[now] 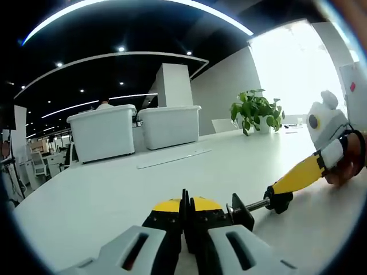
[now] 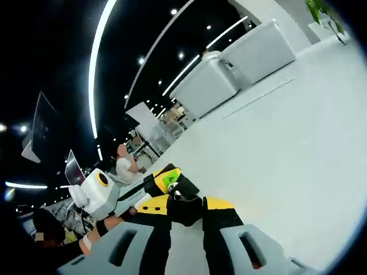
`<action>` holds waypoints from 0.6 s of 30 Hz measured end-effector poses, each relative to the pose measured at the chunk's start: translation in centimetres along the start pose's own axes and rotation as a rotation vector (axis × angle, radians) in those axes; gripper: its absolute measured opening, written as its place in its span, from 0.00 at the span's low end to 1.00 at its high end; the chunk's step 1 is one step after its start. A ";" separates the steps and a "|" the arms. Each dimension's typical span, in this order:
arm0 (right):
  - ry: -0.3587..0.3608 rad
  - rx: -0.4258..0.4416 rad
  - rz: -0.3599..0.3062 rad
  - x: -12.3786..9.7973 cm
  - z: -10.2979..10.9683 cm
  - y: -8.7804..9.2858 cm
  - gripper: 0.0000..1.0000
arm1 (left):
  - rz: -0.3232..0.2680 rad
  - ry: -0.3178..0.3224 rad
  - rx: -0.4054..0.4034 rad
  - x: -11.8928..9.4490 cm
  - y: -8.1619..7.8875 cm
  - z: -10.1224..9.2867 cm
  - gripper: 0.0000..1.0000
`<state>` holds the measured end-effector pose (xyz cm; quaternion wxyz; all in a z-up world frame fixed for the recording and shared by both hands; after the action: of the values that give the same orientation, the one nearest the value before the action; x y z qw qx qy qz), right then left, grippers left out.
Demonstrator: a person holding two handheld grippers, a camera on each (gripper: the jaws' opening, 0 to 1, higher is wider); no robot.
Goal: Clamp the fixed fixture on the desktop, loosen the retaining clip, secure it to the edge of the desk, and tighten the retaining clip.
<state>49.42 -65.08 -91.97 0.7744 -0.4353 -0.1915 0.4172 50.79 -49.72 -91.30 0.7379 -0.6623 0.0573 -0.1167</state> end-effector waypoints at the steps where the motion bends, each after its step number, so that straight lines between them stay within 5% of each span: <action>1: -0.006 -0.051 -0.002 0.1 0.0 -0.1 0.18 | -0.001 0.000 0.000 0.3 0.0 0.2 0.05; 4: -0.016 -0.313 -0.020 0.2 0.8 -0.4 0.18 | -0.001 -0.002 0.005 -0.2 -0.2 -0.1 0.05; 8: -0.036 -0.818 -0.046 0.0 2.4 -0.2 0.17 | 0.001 -0.005 0.004 -0.2 -0.2 -0.1 0.05; 11: -0.037 -0.941 -0.056 -0.1 2.8 0.2 0.17 | -0.001 -0.005 0.003 -0.3 -0.2 -0.1 0.05; 14: -0.043 -1.247 -0.069 -0.6 3.8 0.5 0.17 | 0.000 -0.003 0.003 -0.5 -0.3 -0.3 0.05; 18: -0.050 -1.437 -0.075 -0.3 3.7 0.9 0.17 | 0.002 -0.004 0.007 -0.7 -0.2 -0.5 0.05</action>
<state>46.40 -63.16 -90.72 0.3056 -0.8208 -0.4514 0.1708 49.93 -50.00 -91.17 0.7405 -0.6598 0.0561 -0.1147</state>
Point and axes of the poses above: the point that each gripper's makers call its tool centre point, and the gripper's own axes: x roughly forward along the fingers, z roughly to its left, y roughly out of its underside, the point moved 6 cm from there along -x, roughly backward along the fingers, and after that the axes turned 9 degrees about -z, right-handed, at the moved point
